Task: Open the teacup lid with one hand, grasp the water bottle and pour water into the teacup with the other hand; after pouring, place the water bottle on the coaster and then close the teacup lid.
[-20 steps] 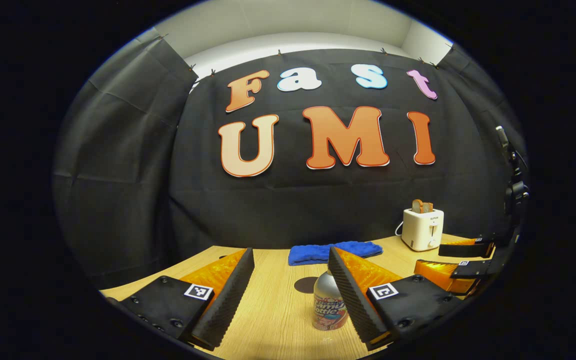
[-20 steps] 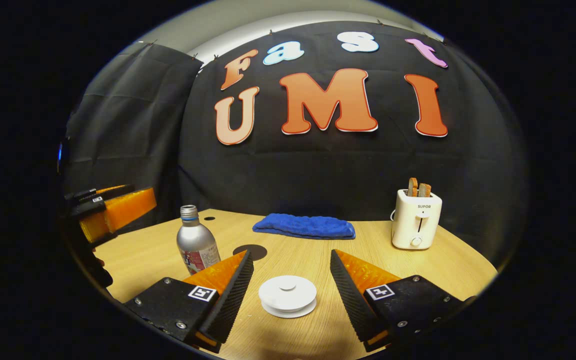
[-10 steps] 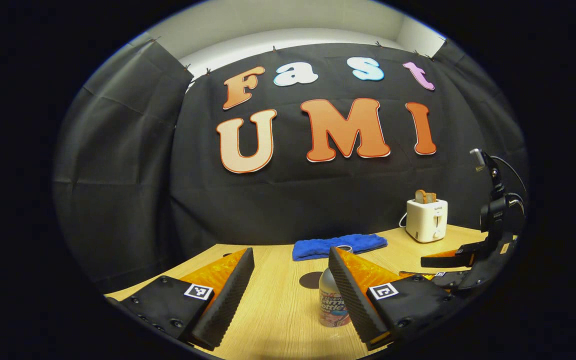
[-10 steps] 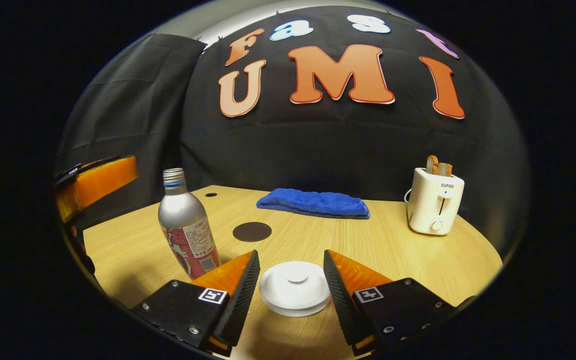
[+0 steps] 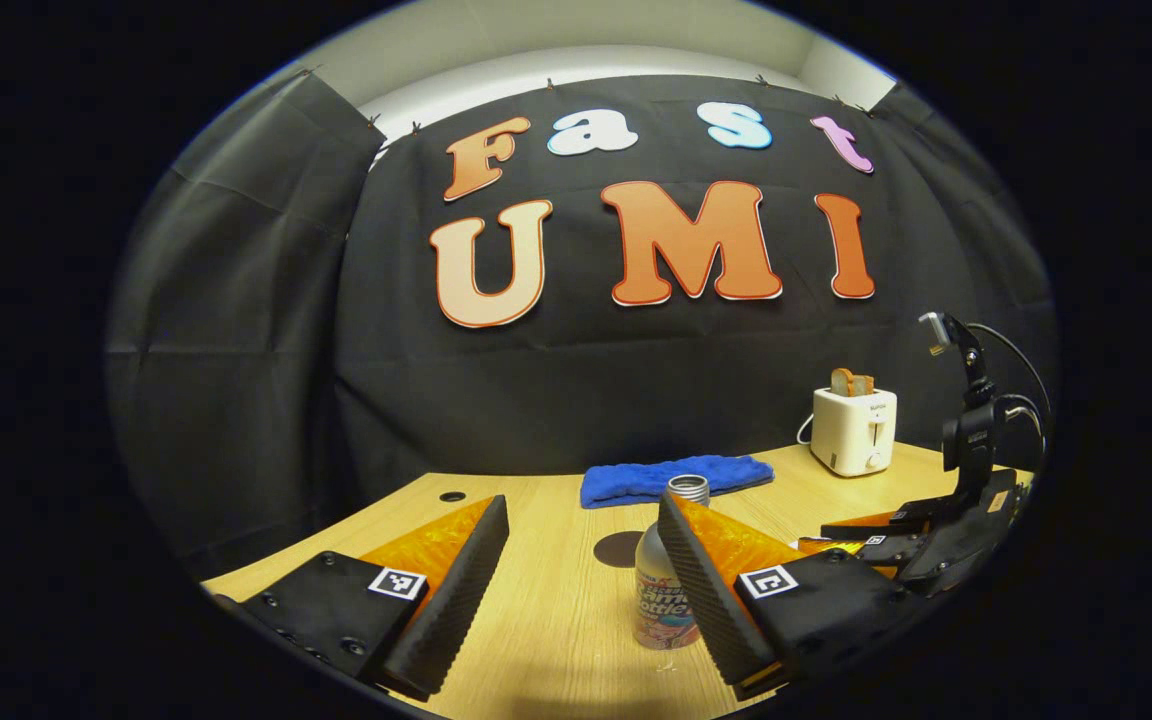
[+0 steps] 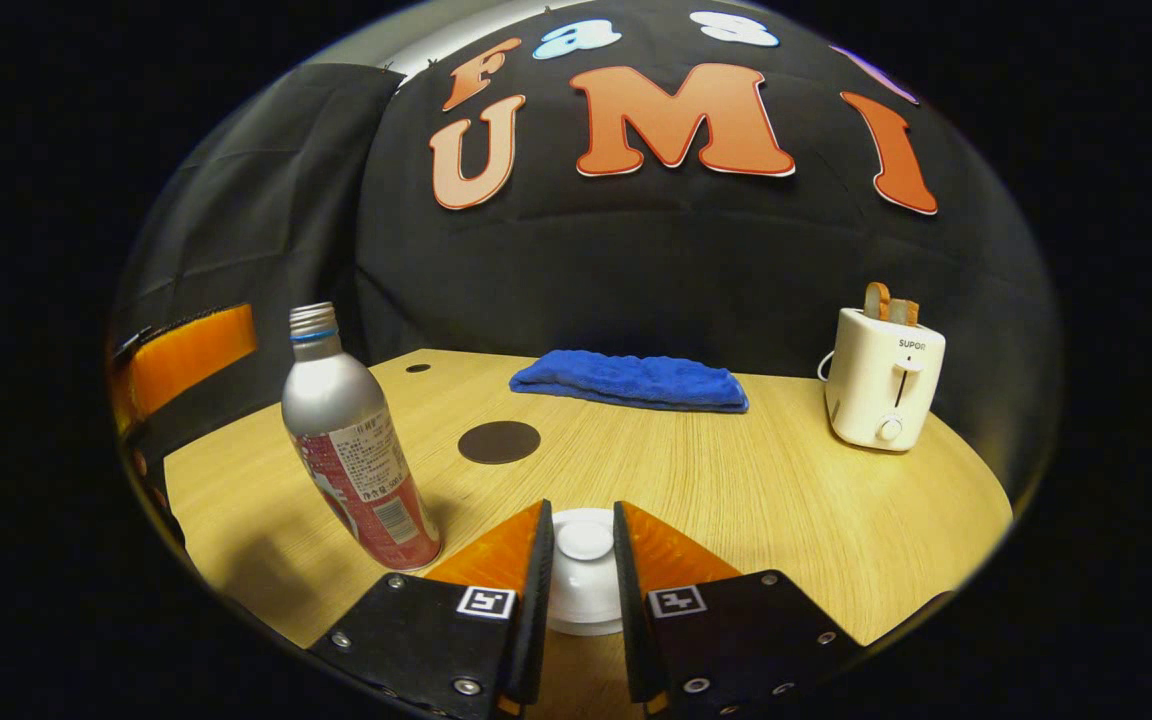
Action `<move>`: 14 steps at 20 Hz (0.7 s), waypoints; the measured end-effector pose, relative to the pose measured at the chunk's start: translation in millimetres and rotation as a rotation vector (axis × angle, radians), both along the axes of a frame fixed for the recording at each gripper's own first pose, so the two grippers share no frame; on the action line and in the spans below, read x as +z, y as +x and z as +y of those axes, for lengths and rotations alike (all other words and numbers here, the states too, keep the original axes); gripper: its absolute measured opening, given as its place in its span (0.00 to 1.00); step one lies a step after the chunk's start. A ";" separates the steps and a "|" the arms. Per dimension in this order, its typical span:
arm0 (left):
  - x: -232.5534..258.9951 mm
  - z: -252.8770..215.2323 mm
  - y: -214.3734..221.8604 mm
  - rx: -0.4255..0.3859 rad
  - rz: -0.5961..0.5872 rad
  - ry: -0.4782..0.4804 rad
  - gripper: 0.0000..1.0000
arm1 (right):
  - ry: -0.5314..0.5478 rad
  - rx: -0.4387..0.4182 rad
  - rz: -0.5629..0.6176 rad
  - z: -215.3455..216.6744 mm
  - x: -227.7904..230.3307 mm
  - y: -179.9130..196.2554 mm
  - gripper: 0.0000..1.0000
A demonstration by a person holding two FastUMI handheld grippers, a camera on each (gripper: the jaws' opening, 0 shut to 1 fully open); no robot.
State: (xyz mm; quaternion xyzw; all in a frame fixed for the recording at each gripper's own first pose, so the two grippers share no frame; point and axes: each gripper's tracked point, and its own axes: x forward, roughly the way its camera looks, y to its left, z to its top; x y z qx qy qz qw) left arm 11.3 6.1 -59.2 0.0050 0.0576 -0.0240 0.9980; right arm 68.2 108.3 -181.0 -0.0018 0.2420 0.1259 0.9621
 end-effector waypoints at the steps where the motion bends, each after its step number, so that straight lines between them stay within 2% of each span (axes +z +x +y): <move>1: -3.7 -2.8 -0.4 -0.008 0.006 -0.004 1.00 | -0.004 0.006 -0.005 0.4 1.3 -0.1 0.29; 5: -4.0 -7.9 2.8 -0.023 0.013 -0.003 0.98 | -0.018 0.035 -0.019 5.1 2.5 0.5 0.21; 7: -5.6 -10.1 3.8 -0.028 0.020 -0.004 0.98 | -0.024 0.041 -0.017 4.7 3.5 0.5 0.20; 8: -6.7 -11.8 4.9 -0.031 0.025 -0.005 0.94 | -0.023 0.032 -0.024 2.0 5.6 0.1 0.20; 11: -11.2 -14.3 6.3 -0.036 0.040 -0.009 0.94 | -0.015 0.030 -0.041 0.9 13.3 0.2 0.20; 12: -11.4 -16.8 8.0 -0.040 0.044 -0.010 0.98 | -0.012 0.027 -0.045 -0.7 14.6 0.7 0.20; 14: -9.1 -19.9 11.6 -0.045 0.045 -0.009 0.98 | -0.005 0.023 -0.055 -5.5 21.4 -0.5 0.20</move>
